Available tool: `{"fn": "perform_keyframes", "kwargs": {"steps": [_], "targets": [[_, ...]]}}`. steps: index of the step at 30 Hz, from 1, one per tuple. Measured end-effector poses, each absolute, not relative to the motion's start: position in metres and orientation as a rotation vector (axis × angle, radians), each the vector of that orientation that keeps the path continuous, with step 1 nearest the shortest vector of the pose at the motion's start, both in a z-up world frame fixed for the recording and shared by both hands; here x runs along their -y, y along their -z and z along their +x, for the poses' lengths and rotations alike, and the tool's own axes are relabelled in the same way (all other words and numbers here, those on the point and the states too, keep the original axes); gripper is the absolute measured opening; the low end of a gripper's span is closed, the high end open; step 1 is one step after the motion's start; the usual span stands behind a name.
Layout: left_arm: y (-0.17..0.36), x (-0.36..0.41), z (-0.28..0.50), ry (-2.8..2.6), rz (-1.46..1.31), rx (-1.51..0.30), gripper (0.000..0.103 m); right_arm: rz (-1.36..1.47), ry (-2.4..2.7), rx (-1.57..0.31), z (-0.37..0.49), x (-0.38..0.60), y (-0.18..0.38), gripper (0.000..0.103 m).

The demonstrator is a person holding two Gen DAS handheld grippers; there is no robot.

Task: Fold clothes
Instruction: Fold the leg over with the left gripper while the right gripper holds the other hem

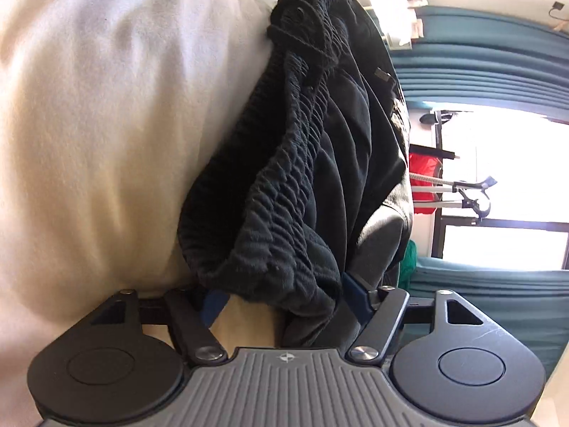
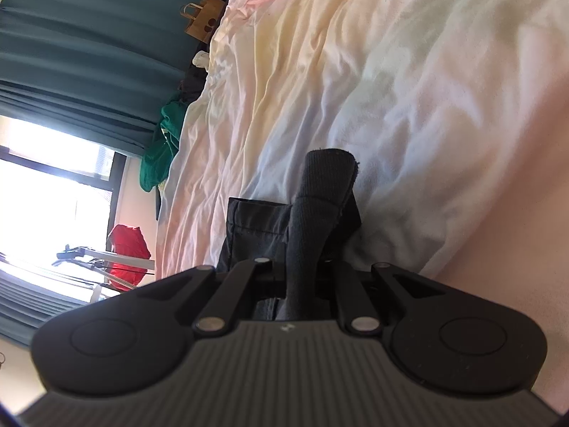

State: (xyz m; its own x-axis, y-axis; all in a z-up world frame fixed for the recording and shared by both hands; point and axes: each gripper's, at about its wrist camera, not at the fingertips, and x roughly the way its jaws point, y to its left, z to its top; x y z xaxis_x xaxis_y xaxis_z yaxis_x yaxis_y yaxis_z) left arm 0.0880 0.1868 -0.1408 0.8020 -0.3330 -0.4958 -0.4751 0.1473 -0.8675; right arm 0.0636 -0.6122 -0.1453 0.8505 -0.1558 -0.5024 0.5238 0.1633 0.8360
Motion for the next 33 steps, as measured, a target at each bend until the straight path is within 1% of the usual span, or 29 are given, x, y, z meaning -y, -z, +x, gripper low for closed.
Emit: {"fn": "perform_keyframes", "kwargs": {"steps": [2, 3, 4, 5, 6, 8, 9, 14, 17, 21, 24, 27, 30, 33], "targets": [[0.140, -0.189, 0.090, -0.133, -1.469, -0.683, 0.050, 1.312, 0.495, -0.317, 0.063, 0.612, 0.142, 0.007], [0.138, -0.189, 0.091, -0.137, -1.465, -0.683, 0.048, 1.305, 0.501, -0.313, 0.062, 0.611, 0.140, 0.007], [0.134, -0.190, 0.092, -0.141, -1.441, -0.691, 0.041, 1.297, 0.509, -0.310, 0.062, 0.610, 0.139, 0.007], [0.126, -0.190, 0.094, -0.143, -1.405, -0.694, 0.035, 1.288, 0.517, -0.306, 0.061, 0.610, 0.138, 0.007], [0.117, -0.190, 0.095, -0.144, -1.367, -0.697, 0.032, 1.280, 0.525, -0.303, 0.060, 0.609, 0.136, 0.007], [0.100, -0.195, 0.091, -0.153, -1.265, -0.685, 0.022, 1.278, 0.546, -0.294, 0.057, 0.608, 0.135, 0.007], [0.088, -0.196, 0.090, -0.167, -1.211, -0.679, 0.021, 1.290, 0.562, -0.289, 0.055, 0.608, 0.136, 0.007], [0.028, -0.225, 0.074, -0.231, -1.158, -0.620, 0.018, 1.338, 0.601, -0.270, 0.046, 0.607, 0.142, 0.007], [-0.010, -0.266, 0.058, -0.277, -1.144, -0.558, 0.017, 1.310, 0.600, -0.259, 0.045, 0.608, 0.136, 0.007], [-0.029, -0.314, 0.032, -0.350, -1.150, -0.562, 0.015, 1.274, 0.604, -0.195, 0.039, 0.607, 0.123, 0.007], [-0.016, -0.327, 0.019, -0.379, -1.120, -0.657, 0.015, 1.250, 0.677, -0.189, 0.031, 0.606, 0.118, 0.007], [0.005, -0.348, -0.019, -0.405, -1.095, -0.738, 0.016, 1.225, 0.755, -0.189, 0.023, 0.606, 0.114, 0.007], [0.024, -0.350, -0.029, -0.416, -1.072, -0.763, 0.016, 1.258, 0.812, -0.376, 0.022, 0.616, 0.136, 0.007], [0.032, -0.347, -0.032, -0.403, -1.038, -0.768, 0.018, 1.306, 0.793, -0.369, 0.017, 0.618, 0.144, 0.007]]}}
